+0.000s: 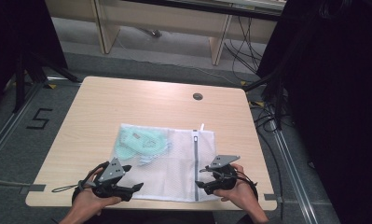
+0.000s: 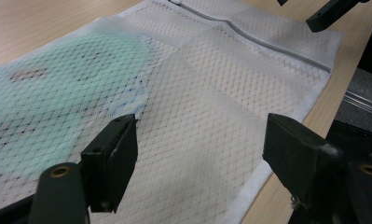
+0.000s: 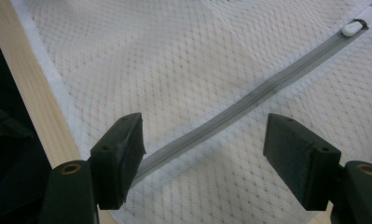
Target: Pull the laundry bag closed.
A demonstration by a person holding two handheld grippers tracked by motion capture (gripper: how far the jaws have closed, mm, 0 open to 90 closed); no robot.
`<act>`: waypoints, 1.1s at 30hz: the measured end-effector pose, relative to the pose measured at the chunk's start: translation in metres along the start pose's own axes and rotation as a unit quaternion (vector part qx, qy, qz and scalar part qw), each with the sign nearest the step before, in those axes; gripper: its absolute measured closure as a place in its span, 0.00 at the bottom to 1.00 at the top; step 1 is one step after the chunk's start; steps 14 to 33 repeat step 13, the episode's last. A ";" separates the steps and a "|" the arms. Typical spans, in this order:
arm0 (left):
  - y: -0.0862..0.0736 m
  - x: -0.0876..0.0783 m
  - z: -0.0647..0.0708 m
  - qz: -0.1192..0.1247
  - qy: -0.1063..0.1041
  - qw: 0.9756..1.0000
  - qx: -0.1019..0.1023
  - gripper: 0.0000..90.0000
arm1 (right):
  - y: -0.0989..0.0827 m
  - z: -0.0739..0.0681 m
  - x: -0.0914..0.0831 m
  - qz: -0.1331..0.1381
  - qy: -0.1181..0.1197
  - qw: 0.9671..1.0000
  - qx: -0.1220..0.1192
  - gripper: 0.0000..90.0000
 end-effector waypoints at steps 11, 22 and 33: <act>-0.001 0.001 -0.002 -0.001 -0.001 1.000 -0.002 0.28 | 0.000 0.002 0.002 0.004 -0.004 1.000 -0.015 0.32; -0.001 0.002 -0.002 0.004 -0.003 1.000 -0.005 0.28 | 0.000 0.001 0.001 0.001 0.002 1.000 -0.007 0.32; -0.001 0.002 -0.002 0.004 -0.003 1.000 -0.005 0.28 | 0.000 0.001 0.001 0.001 0.002 1.000 -0.007 0.32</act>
Point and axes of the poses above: each handheld gripper's, and its own axes: x roughly forward along the jaws, y roughly out of its top, z roughly to its right, the point moved 5 cm from there along x, roughly forward along the jaws, and after that the axes turned 10 degrees about -y, right-handed, at the moved point
